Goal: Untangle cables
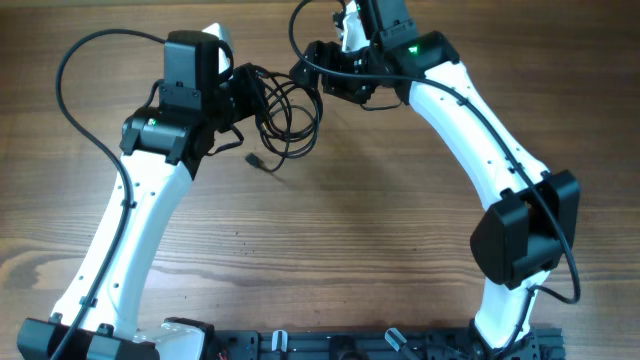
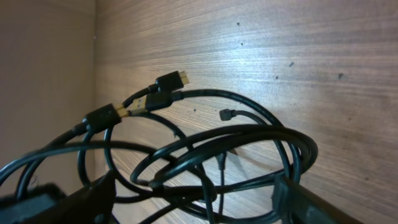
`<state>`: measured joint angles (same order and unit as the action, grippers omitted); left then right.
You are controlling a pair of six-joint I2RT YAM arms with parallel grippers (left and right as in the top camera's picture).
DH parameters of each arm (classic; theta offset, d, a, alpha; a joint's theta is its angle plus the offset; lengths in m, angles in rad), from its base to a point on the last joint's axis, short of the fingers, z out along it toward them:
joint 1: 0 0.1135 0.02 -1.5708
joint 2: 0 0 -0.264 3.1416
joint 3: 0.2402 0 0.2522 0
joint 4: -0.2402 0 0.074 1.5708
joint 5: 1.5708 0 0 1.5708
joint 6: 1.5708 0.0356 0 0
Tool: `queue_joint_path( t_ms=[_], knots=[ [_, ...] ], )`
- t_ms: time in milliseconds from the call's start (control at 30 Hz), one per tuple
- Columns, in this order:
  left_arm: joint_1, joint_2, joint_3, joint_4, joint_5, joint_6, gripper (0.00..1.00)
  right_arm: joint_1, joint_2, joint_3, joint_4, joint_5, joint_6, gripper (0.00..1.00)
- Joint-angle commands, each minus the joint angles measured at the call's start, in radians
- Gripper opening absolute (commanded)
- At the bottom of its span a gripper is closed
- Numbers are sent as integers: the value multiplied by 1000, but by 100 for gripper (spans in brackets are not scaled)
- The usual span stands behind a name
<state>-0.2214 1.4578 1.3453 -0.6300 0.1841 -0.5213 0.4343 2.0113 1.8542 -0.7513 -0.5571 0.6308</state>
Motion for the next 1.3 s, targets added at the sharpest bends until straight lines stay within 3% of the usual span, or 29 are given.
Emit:
queue_joint_path(
  t_ms=[0, 233, 633, 767, 900, 1000, 1067, 1100, 1267],
  knots=[
    [3, 11, -2, 7, 17, -11, 4, 7, 29, -9, 19, -20, 135, 91],
    [3, 11, -2, 9, 16, -10, 4, 8, 100, -10, 157, -168, 262, 91],
    [3, 11, -2, 8, 16, -10, 4, 19, 153, -11, 175, -251, 266, 81],
    [3, 11, -2, 8, 16, -10, 4, 31, 163, -11, 193, -188, 272, 72],
    [3, 11, -2, 0, 16, -10, 4, 54, 176, -11, 198, 2, 209, 56],
    [3, 11, -2, -15, 16, -10, 4, 63, 177, -11, 229, 40, 136, 33],
    [3, 11, -3, -22, 16, -10, 4, 63, 177, -11, 244, 41, 82, 8],
    [3, 11, -3, -26, 15, -8, 4, 59, 177, -11, 246, 42, 40, 4],
    [3, 16, -3, -82, -84, -6, 4, -6, 136, -10, 200, 42, -121, 4]
  ],
)
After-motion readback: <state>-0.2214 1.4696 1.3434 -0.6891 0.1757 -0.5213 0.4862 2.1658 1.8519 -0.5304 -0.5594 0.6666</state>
